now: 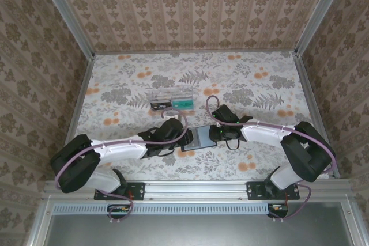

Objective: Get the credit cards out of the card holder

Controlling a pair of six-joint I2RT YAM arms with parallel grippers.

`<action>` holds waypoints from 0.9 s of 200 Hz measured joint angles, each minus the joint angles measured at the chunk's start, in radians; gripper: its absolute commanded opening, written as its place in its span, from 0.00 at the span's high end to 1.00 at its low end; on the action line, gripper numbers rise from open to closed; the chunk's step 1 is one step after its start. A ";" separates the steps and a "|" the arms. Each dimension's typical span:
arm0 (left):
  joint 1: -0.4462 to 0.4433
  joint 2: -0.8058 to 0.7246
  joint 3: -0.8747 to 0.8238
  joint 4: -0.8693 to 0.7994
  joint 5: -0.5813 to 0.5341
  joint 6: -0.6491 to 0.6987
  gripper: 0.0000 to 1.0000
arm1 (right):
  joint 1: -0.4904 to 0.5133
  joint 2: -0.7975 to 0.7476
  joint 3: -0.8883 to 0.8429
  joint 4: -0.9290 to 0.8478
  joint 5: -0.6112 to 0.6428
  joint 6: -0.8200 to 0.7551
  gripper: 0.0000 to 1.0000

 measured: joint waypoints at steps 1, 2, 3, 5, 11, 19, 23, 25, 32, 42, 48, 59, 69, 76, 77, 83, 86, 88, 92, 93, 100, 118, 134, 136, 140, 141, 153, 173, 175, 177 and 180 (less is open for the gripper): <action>0.000 0.000 0.001 0.000 0.000 0.000 0.61 | 0.000 0.000 0.000 0.000 0.000 0.000 0.78; 0.000 0.000 0.002 0.000 0.000 0.001 0.61 | 0.000 0.000 0.000 0.000 0.000 0.000 0.78; 0.000 0.000 0.003 0.000 0.000 0.002 0.61 | 0.000 0.000 0.000 0.000 0.000 0.000 0.78; 0.000 0.001 0.005 0.000 0.000 0.002 0.61 | 0.000 0.000 -0.001 0.000 0.000 0.000 0.78; -0.001 0.002 0.007 -0.001 0.000 0.002 0.61 | 0.000 0.000 -0.002 0.003 0.000 0.000 0.78; -0.001 0.003 0.008 -0.001 0.000 0.002 0.61 | 0.000 0.000 -0.003 0.004 0.000 0.000 0.78; -0.001 0.006 0.008 -0.002 0.000 0.002 0.61 | 0.000 0.000 -0.003 0.004 0.000 0.000 0.78; -0.001 0.008 0.008 -0.002 0.000 0.002 0.61 | 0.000 0.000 -0.003 0.004 0.000 0.000 0.78; -0.001 0.016 0.008 -0.003 0.000 0.002 0.61 | 0.000 0.000 -0.003 0.005 0.000 0.000 0.78; -0.001 0.031 0.008 -0.006 0.001 0.002 0.61 | 0.000 0.000 -0.003 0.005 0.000 0.000 0.78; -0.001 0.040 0.008 -0.010 0.001 0.002 0.61 | 0.000 0.000 -0.003 0.005 0.000 0.000 0.78; -0.001 0.054 0.008 -0.015 0.001 0.002 0.61 | 0.000 0.000 -0.003 0.005 0.000 0.000 0.78; -0.001 0.064 0.008 -0.016 0.001 0.002 0.61 | 0.000 0.000 -0.003 0.005 0.000 0.000 0.78; -0.001 0.068 0.008 -0.017 0.002 0.002 0.61 | 0.000 0.000 -0.003 0.005 0.000 0.000 0.78; -0.001 0.069 0.008 -0.017 0.002 0.002 0.61 | 0.000 0.000 -0.003 0.005 0.000 0.000 0.78; -0.001 0.072 0.008 -0.017 0.002 0.002 0.61 | 0.000 0.000 -0.003 0.005 0.000 0.000 0.78; -0.001 0.074 0.008 -0.017 0.002 0.002 0.61 | 0.000 0.000 -0.003 0.005 0.000 0.000 0.78; -0.001 0.076 0.008 -0.018 0.002 0.002 0.61 | 0.000 0.000 -0.003 0.005 0.000 0.000 0.78; -0.001 0.079 0.009 -0.018 0.002 0.002 0.61 | 0.000 0.000 -0.003 0.005 0.000 0.000 0.78; -0.001 0.079 0.009 -0.018 0.002 0.002 0.61 | 0.000 0.000 -0.003 0.005 0.000 0.000 0.78; -0.001 0.085 0.010 -0.018 0.002 0.002 0.61 | 0.000 0.000 -0.003 0.005 0.000 0.000 0.78; -0.001 0.098 0.010 -0.017 0.003 0.002 0.61 | 0.000 0.000 -0.004 0.005 0.000 0.000 0.78; -0.001 0.109 0.010 -0.011 0.009 0.002 0.61 | 0.000 0.000 -0.004 0.005 0.000 0.000 0.78; -0.001 0.110 0.010 -0.011 0.009 0.002 0.61 | 0.000 0.000 -0.004 0.005 0.000 0.000 0.78; -0.001 0.113 0.010 -0.008 0.011 0.002 0.61 | 0.000 0.000 -0.004 0.005 0.000 0.000 0.78; -0.001 0.113 0.010 -0.007 0.011 0.002 0.61 | 0.000 0.000 -0.004 0.005 0.000 0.000 0.78; 0.000 0.117 0.011 0.003 0.018 0.002 0.61 | 0.000 0.000 -0.004 0.005 0.000 0.000 0.78; 0.000 0.121 0.011 0.021 0.030 0.002 0.61 | 0.000 0.001 -0.004 0.005 0.000 0.000 0.78; 0.000 0.121 0.011 0.023 0.031 0.002 0.61 | 0.000 0.001 -0.004 0.006 0.000 0.000 0.78; 0.000 0.121 0.011 0.024 0.032 0.002 0.60 | 0.000 0.001 -0.004 0.006 0.000 0.000 0.78; 0.000 0.122 0.011 0.027 0.034 0.002 0.61 | 0.000 0.001 -0.004 0.006 0.000 0.000 0.78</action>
